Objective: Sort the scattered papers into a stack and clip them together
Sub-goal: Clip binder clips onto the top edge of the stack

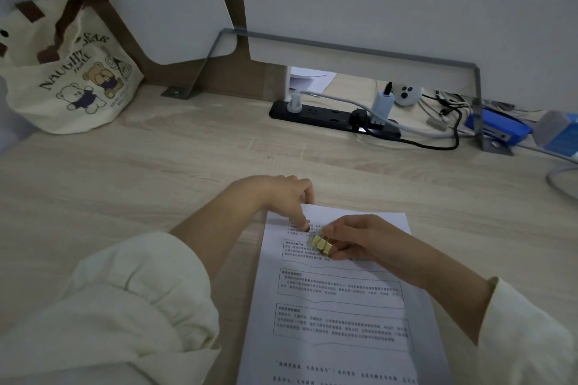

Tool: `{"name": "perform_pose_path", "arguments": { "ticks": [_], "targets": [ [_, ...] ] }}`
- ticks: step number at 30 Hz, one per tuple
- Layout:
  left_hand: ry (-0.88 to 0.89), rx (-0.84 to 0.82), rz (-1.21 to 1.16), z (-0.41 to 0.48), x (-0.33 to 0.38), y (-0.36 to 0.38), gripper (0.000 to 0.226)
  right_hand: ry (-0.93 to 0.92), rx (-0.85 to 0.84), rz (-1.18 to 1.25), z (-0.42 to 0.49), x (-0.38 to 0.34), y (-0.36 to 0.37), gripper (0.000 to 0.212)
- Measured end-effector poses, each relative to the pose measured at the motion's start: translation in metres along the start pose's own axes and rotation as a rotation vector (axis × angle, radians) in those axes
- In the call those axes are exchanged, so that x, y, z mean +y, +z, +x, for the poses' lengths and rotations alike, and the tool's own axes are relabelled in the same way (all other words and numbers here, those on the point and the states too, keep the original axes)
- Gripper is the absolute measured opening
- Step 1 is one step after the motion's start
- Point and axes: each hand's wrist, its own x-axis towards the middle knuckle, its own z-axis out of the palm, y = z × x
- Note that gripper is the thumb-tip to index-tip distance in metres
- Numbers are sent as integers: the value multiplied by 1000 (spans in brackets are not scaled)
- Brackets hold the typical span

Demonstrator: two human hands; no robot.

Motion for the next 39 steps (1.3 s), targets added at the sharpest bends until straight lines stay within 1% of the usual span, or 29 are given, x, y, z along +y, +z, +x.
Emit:
{"name": "perform_pose_path", "arguments": {
  "ticks": [2,3,6,8,10,18,21,22,24,26,28,30,31,33,35,36,38,39],
  "targets": [
    [51,53,-46,-4,-3,5,40,-42,67,-16,-4,-2,1,27],
    [75,85,-57,-6,-5,8,41,-90,124,-67,-6,-3,0,23],
    [123,163,-75,-14,-8,17,44,-245,330,-393,-10,-5,-9,17],
    [127,185,-102,-18,-9,21,44,-266,415,-563,-9,-3,-16,19],
    [125,195,-114,-20,-8,23,43,-245,431,-613,-8,1,-20,18],
    [125,218,-96,-20,-7,28,45,-227,410,-530,-8,5,-27,18],
    [117,219,-83,-19,-8,29,45,-283,431,-509,-10,3,-23,18],
    [116,217,-75,-18,-7,28,45,-308,411,-474,-11,1,-20,18],
    [118,206,-55,-16,-6,26,46,-299,298,-319,-13,-2,-11,20],
    [114,187,-31,-14,-4,21,46,-211,149,-112,-13,-2,-4,27],
    [104,172,-9,-12,-1,18,45,-137,60,3,-12,0,-1,36],
    [102,165,13,-11,1,18,44,-123,52,23,-12,3,0,46],
    [103,165,16,-11,2,18,45,-131,71,22,-13,3,-1,48],
    [109,175,-20,-15,1,18,47,-171,139,-14,-17,1,-7,40],
    [99,237,-110,-24,-3,20,54,-213,250,-112,-19,0,-15,25],
    [86,303,-161,-30,-7,23,57,-234,301,-172,-19,0,-18,19],
    [53,497,-219,-46,-14,37,58,-271,342,-273,-14,1,-21,14],
    [30,600,-227,-53,-17,48,57,-284,341,-317,-10,2,-21,17]
  ]
}}
